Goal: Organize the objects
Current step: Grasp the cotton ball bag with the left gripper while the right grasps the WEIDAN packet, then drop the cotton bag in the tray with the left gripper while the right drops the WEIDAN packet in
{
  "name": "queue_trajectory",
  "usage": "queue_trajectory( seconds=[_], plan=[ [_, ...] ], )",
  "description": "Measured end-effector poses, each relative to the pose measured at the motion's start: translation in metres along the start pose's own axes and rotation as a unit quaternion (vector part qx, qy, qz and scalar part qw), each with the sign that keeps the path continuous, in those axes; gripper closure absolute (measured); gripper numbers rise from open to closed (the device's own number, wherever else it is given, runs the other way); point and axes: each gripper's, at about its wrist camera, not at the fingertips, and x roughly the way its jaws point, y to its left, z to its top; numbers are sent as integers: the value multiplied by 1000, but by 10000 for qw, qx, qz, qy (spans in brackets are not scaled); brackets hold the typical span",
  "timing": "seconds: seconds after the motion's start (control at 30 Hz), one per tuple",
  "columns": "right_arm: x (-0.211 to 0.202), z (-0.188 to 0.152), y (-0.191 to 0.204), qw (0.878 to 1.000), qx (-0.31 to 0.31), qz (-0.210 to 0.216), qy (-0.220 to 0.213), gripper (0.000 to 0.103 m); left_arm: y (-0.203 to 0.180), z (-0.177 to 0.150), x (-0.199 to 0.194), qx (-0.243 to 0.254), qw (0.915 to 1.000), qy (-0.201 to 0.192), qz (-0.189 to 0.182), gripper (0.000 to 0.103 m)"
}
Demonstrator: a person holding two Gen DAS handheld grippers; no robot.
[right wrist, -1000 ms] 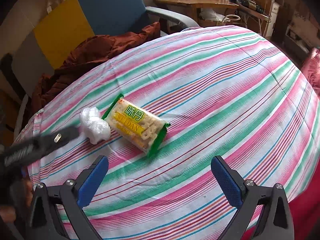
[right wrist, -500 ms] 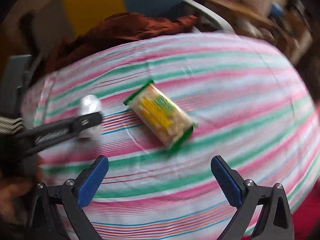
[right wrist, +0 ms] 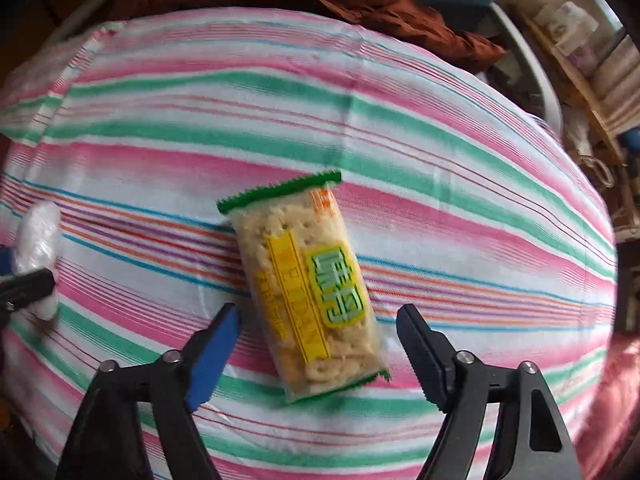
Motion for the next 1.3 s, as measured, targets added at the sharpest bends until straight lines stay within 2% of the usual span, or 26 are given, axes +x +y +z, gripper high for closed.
queue_trajectory(
  seconds=[0.03,0.13,0.27,0.47,0.6,0.8,0.87,1.03,1.13,1.3],
  plan=[
    [-1,1,-2,9999,16,169,-2,50,-1,-1,-1,-11,10000,-10,-15,66],
    [-7,-3,1,9999,-83,-46,-88,51,-5,-3,-8,58,9999,-149,18,66],
    [-19,-22,14,9996,-104,2,-264,52,-11,-12,-27,157,9992,-360,22,65],
    [-54,-51,25,9933,343,694,-853,52,-10,-46,-70,233,9972,-705,52,66],
    [-73,-63,51,9861,336,1115,-1188,52,7,-73,-105,66,9950,-994,81,65],
    [-109,-65,126,9757,-42,1523,-1572,52,59,-119,-161,-466,9877,-1469,272,66],
    [-120,-62,155,9707,-220,1710,-1671,52,74,-134,-176,-548,9842,-1628,440,65],
    [-137,-47,230,9608,-638,2031,-1773,52,117,-174,-192,-890,9791,-1716,631,65],
    [-138,-32,272,9572,-804,2190,-1711,52,136,-189,-191,-997,9789,-1689,574,65],
    [-132,-9,333,9549,-887,2396,-1515,50,151,-197,-190,-1055,9788,-1722,328,52]
  ],
)
